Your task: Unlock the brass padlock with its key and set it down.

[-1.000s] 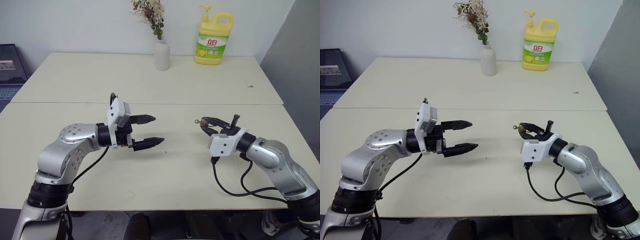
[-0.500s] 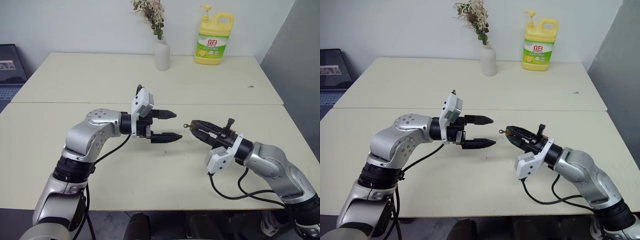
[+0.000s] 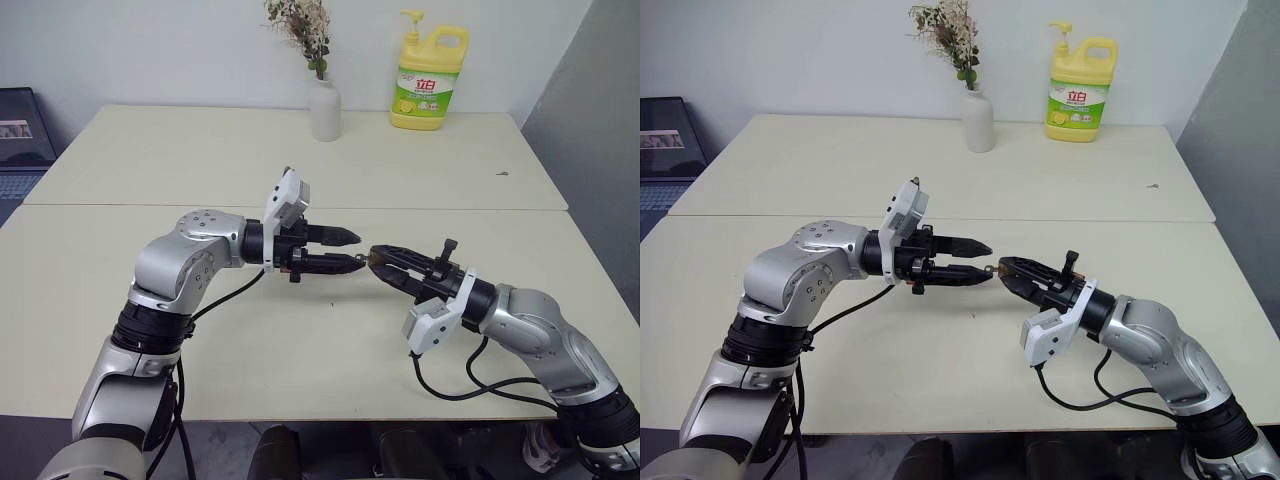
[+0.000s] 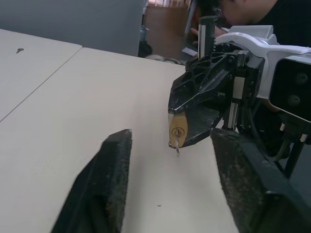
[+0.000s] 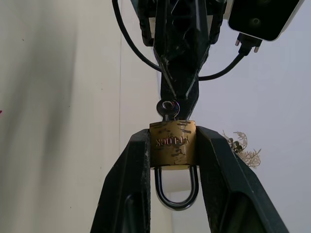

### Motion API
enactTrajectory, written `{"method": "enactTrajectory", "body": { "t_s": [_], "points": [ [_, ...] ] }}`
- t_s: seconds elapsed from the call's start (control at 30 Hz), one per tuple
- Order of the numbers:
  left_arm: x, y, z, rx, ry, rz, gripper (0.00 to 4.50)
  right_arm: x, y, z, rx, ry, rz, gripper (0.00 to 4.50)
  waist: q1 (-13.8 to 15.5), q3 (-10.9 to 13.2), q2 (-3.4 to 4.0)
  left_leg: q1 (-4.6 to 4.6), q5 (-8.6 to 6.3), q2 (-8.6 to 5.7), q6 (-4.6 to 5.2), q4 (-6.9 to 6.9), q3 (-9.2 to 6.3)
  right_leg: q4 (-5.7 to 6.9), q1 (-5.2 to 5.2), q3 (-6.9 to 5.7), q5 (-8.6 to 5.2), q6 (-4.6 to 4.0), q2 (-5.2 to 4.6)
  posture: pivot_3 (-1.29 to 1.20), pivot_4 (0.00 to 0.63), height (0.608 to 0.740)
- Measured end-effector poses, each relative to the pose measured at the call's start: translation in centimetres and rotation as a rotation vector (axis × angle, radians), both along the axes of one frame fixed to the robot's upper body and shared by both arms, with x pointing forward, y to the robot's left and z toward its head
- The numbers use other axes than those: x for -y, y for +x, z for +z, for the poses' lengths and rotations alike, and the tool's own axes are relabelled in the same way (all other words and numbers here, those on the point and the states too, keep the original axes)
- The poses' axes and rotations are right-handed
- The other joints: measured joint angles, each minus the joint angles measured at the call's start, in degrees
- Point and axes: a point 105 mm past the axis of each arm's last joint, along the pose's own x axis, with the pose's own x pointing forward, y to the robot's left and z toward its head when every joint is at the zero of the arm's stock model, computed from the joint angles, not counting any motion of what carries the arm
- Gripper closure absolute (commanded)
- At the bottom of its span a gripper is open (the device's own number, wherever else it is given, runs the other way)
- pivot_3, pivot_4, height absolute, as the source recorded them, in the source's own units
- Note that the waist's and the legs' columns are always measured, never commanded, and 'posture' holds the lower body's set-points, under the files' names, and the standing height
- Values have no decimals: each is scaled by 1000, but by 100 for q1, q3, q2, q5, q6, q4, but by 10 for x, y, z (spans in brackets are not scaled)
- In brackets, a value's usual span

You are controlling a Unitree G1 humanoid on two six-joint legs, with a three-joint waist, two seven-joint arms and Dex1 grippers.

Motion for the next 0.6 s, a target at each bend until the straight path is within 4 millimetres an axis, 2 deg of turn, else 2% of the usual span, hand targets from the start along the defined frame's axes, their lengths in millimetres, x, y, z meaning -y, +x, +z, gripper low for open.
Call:
{"method": "enactTrajectory", "body": {
  "t_s": [0.17,0.6],
  "points": [
    [0,-1,-5,-3,20,-13,4500,-1,0,-1,-10,-5,4,3567,0,0,0,0,0,0,0,0,0,0,0,0,0,0,0,0,150,740],
    [1,-3,-7,26,18,-24,4500,-1,-1,-1,-23,-1,8,3567,1,0,0,0,0,0,0,0,0,0,0,0,0,-1,0,0,150,740]
  ]
}}
